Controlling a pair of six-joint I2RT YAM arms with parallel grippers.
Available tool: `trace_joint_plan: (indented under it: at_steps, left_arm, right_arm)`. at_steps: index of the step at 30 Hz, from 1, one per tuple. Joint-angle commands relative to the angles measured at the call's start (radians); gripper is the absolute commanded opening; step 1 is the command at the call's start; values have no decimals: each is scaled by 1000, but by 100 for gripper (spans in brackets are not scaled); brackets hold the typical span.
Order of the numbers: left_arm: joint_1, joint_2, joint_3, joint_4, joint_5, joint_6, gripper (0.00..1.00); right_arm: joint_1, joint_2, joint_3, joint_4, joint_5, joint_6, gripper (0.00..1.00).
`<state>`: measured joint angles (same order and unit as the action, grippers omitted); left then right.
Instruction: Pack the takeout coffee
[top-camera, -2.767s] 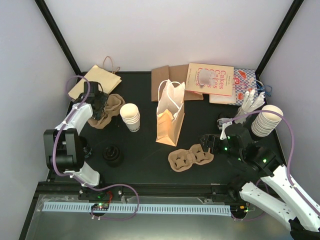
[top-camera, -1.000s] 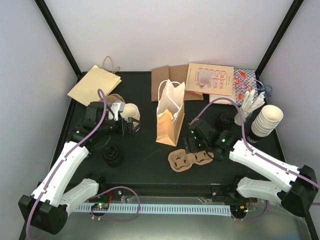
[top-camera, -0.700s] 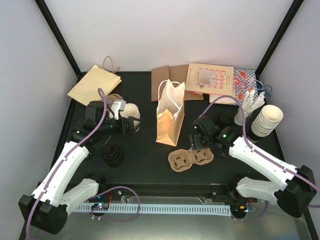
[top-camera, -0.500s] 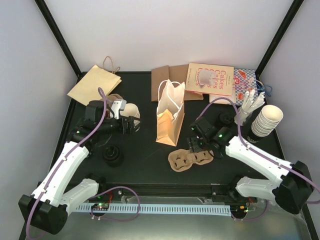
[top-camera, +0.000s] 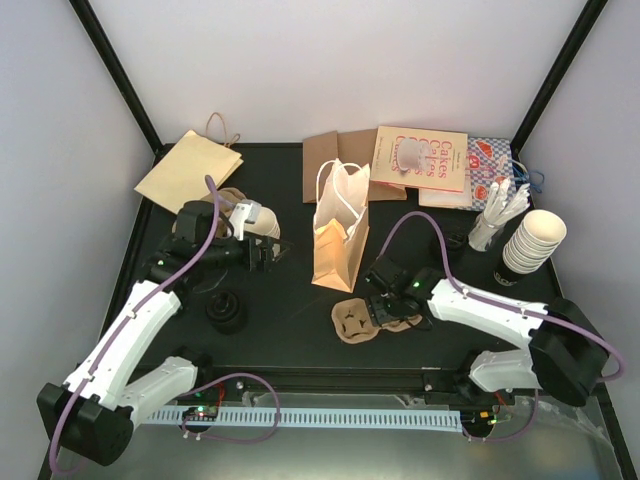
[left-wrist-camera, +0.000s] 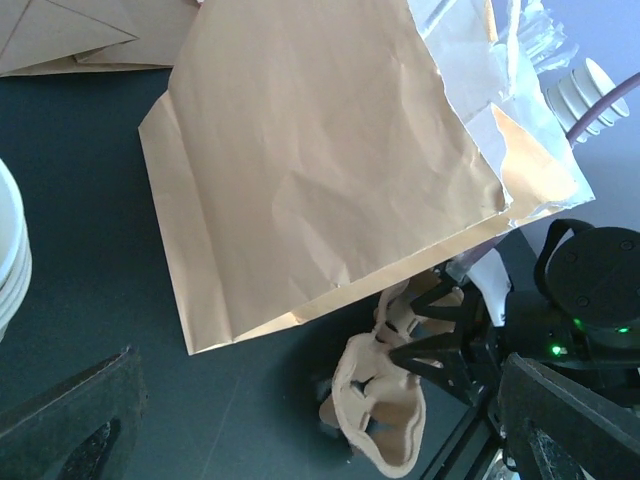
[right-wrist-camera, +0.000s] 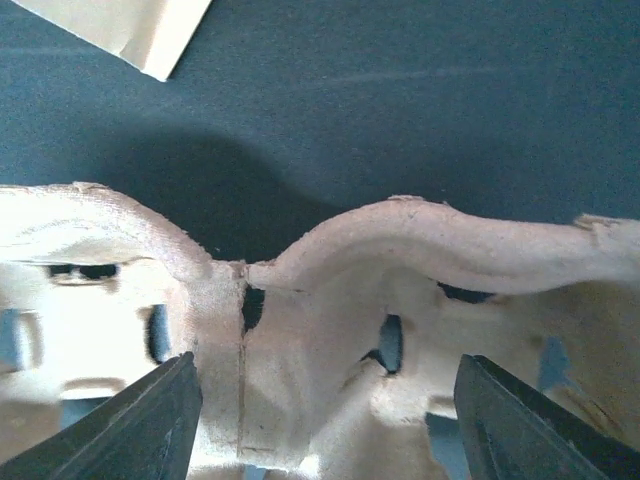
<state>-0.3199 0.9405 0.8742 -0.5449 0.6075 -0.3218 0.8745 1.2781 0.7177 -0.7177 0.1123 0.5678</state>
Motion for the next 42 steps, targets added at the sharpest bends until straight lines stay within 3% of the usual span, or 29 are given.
trace_joint_plan:
  at_steps: [1, 5, 14, 20, 30, 42]
  left_arm:
    - [-15, 4, 2, 38, 28, 17, 99]
    - [-19, 1, 13, 26, 24, 23, 99]
    - [-19, -18, 59, -37, -12, 46, 99]
    - [-20, -33, 67, -46, -20, 45, 99]
    - [-21, -39, 83, -61, -35, 46, 99]
    - [-21, -48, 91, -68, -57, 52, 99]
  right_arm:
    - [32, 49, 1, 61, 3, 24, 70]
    - [56, 68, 23, 42, 34, 37, 69]
    - [96, -30, 62, -31, 46, 74, 75]
    - [126, -12, 57, -12, 2, 89, 79]
    - [162, 115, 95, 0, 43, 81, 67]
    - [163, 152, 115, 4, 68, 73, 48]
